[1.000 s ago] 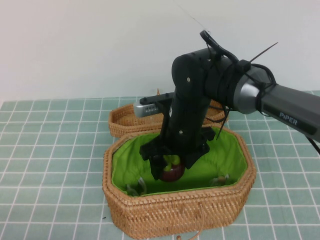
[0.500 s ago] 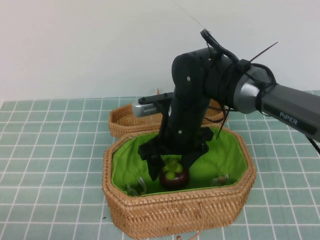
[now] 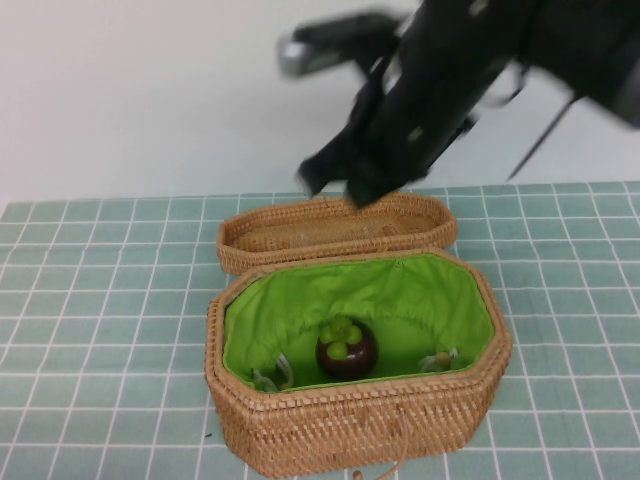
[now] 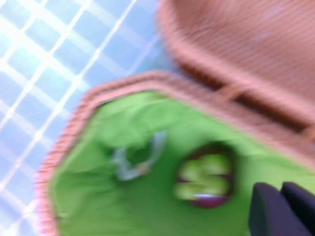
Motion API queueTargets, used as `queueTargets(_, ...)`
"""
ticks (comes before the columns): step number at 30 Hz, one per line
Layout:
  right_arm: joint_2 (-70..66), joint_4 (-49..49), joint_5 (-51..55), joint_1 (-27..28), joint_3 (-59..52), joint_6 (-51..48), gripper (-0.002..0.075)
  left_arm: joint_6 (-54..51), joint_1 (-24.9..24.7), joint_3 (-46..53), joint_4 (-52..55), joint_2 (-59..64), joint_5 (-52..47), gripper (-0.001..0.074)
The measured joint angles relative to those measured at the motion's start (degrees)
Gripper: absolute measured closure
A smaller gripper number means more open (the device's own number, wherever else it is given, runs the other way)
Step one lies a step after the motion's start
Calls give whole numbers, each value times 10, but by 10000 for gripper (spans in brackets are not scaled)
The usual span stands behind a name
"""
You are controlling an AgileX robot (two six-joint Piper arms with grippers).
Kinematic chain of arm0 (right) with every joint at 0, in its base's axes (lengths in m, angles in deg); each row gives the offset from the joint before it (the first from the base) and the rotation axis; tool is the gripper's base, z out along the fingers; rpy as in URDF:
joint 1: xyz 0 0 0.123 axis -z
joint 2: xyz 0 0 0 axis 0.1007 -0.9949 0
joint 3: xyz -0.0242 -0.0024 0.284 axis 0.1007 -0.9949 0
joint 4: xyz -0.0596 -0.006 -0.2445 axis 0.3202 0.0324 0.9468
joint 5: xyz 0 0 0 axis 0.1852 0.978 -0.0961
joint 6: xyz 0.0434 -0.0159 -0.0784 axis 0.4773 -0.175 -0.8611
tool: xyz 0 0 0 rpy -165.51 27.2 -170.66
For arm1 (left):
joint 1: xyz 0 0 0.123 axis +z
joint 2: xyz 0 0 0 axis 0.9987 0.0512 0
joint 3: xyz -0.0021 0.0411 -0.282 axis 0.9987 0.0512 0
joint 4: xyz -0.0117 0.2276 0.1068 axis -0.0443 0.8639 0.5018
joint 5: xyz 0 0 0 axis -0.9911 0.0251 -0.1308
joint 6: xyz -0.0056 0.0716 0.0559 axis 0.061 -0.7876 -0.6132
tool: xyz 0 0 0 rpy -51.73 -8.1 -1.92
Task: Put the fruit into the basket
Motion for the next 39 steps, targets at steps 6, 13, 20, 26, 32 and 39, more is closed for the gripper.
queueTargets(6, 96, 121, 1, 0, 1, 0, 724, 0, 0, 0, 0, 0, 0, 734)
queueTargets(13, 181, 159, 2, 0, -19, 0, 727, 0, 0, 0, 0, 0, 0, 735)
queueTargets(20, 298, 214, 4, 0, -175, 10, 728, 0, 0, 0, 0, 0, 0, 734)
queueTargets(26, 426, 242, 5, 0, -331, 25, 728, 0, 0, 0, 0, 0, 0, 735)
queueTargets(32, 486, 223, 5, 0, -376, 27, 728, 0, 0, 0, 0, 1, 0, 735)
queueTargets(39, 486, 223, 5, 0, -376, 28, 728, 0, 0, 0, 0, 1, 0, 734)
